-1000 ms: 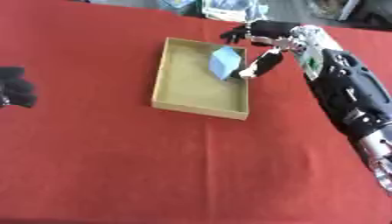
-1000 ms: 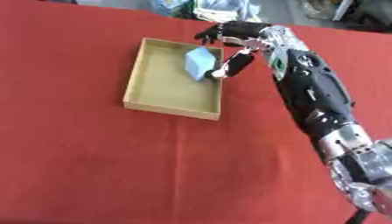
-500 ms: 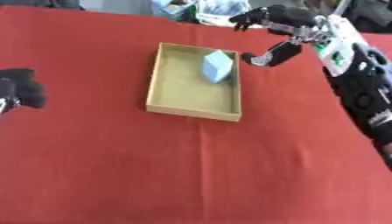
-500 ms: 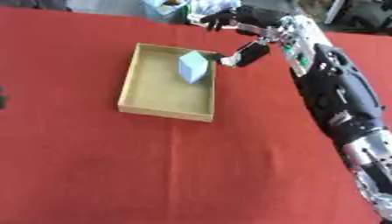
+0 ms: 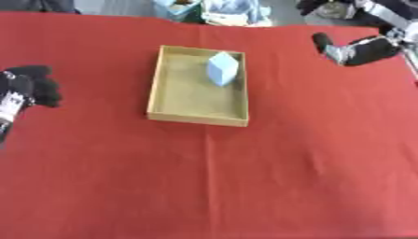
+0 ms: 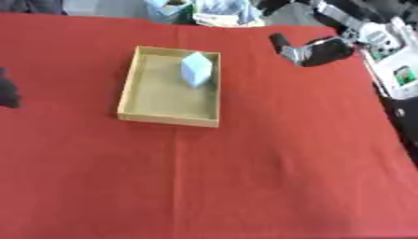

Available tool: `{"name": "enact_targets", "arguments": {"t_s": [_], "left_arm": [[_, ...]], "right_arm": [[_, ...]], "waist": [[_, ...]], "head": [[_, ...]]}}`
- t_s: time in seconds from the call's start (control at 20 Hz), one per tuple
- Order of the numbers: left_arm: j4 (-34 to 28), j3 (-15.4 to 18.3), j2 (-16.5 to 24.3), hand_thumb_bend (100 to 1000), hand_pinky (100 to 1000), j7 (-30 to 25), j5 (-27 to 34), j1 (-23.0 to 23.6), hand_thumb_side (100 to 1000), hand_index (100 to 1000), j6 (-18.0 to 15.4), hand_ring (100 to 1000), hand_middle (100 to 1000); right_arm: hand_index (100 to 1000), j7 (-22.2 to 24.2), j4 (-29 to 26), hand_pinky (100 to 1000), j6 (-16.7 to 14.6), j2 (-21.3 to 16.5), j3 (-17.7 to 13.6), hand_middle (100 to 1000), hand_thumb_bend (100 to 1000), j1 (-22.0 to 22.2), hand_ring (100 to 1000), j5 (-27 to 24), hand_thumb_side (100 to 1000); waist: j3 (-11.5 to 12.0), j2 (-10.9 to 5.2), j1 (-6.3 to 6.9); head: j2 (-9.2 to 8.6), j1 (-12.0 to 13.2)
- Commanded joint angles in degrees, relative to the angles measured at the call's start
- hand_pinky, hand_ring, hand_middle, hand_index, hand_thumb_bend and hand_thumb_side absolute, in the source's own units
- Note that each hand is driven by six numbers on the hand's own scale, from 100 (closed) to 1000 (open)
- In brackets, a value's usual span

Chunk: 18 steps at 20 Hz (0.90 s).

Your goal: Pick up objects on the table and place them in the box.

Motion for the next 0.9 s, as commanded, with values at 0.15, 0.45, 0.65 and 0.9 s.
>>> {"name": "enact_targets", "arguments": {"t_s": [0.15, 0.45, 0.65, 0.9], "left_arm": [[-0.54, 0.74, 0.83, 100, 650, 0.69, -0.33, -0.25, 801, 804, -0.06, 641, 617], [-0.42, 0.87, 0.69, 100, 647, 1.34, -0.29, 0.21, 801, 801, -0.27, 640, 616], [-0.34, 0.79, 0.4, 100, 646, 1.67, -0.2, 0.2, 805, 799, -0.32, 640, 615], [-0.12, 0.82, 0.18, 100, 645, 2.0, -0.17, 0.2, 805, 798, -0.33, 639, 618]], "right_arm": [[980, -5.4, -10.22, 754, 5.64, 4.18, -4.49, 750, 100, 6.51, 710, -5.13, 416], [950, -9.33, -14.58, 734, 9.59, 10.9, -6.67, 724, 100, 14.16, 682, -7.69, 495], [931, -10.69, -15.57, 727, 10.81, 14.15, -6.91, 716, 100, 17.5, 674, -9.51, 531], [922, -9.78, -15.17, 724, 13.88, 18.64, -7.36, 712, 100, 21.68, 668, -10.46, 600]], "waist": [[-1.47, -0.36, 0.79], [-2.82, 0.29, 1.44], [-3.69, 0.79, 1.65], [-4.17, 1.05, 1.99]], "head": [[-0.06, 1.01], [0.39, 1.97], [0.33, 2.86], [0.72, 3.19]]}}
